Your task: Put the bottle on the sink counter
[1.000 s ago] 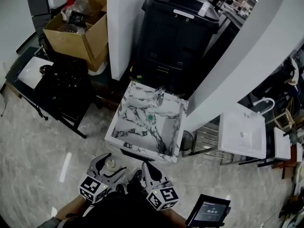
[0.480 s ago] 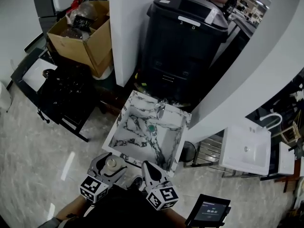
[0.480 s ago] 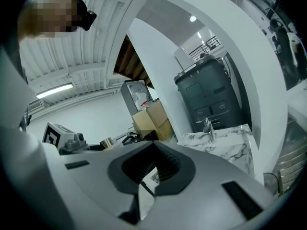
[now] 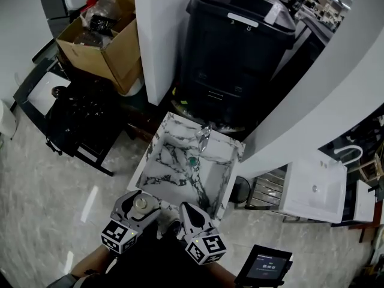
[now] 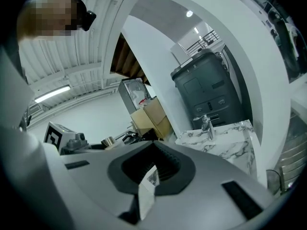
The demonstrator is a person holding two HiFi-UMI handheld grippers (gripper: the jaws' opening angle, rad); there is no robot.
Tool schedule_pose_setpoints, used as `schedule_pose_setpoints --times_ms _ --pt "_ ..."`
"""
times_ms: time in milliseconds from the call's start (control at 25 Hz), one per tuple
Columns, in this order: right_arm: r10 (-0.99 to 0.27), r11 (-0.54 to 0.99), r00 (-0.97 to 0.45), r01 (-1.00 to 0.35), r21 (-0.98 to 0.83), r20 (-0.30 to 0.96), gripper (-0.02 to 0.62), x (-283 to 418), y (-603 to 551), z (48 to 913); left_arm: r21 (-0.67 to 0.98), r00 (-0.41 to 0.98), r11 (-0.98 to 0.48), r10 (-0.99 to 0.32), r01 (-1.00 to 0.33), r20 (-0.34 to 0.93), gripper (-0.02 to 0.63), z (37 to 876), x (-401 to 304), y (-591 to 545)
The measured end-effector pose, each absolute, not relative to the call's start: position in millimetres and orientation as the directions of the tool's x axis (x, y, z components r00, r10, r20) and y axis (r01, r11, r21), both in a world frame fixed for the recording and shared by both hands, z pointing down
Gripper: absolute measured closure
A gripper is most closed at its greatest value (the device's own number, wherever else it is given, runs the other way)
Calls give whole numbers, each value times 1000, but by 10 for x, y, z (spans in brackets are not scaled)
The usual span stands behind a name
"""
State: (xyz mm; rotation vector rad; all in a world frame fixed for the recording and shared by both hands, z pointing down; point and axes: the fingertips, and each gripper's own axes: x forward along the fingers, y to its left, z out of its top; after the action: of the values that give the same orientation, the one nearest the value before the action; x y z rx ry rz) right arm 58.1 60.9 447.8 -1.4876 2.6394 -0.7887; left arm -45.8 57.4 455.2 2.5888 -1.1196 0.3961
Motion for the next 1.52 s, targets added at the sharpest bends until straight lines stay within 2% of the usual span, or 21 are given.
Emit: schedule_pose_setpoints --times_ms 880,1240,1520 --pt "-875 262 -383 -890 -373 297 600 162 -380 4499 158 752 -762 -541 -628 377 267 4762 -935 -785" --pt "-892 186 -304 -921 -341 335 600 299 -674 4665 105 751 -770 -569 -630 336 267 4927 -707 -1544" --pt "-875 190 -333 -904 -384 351 600 422 -871 4867 80 748 -780 -559 -621 358 267 5122 -404 -1878"
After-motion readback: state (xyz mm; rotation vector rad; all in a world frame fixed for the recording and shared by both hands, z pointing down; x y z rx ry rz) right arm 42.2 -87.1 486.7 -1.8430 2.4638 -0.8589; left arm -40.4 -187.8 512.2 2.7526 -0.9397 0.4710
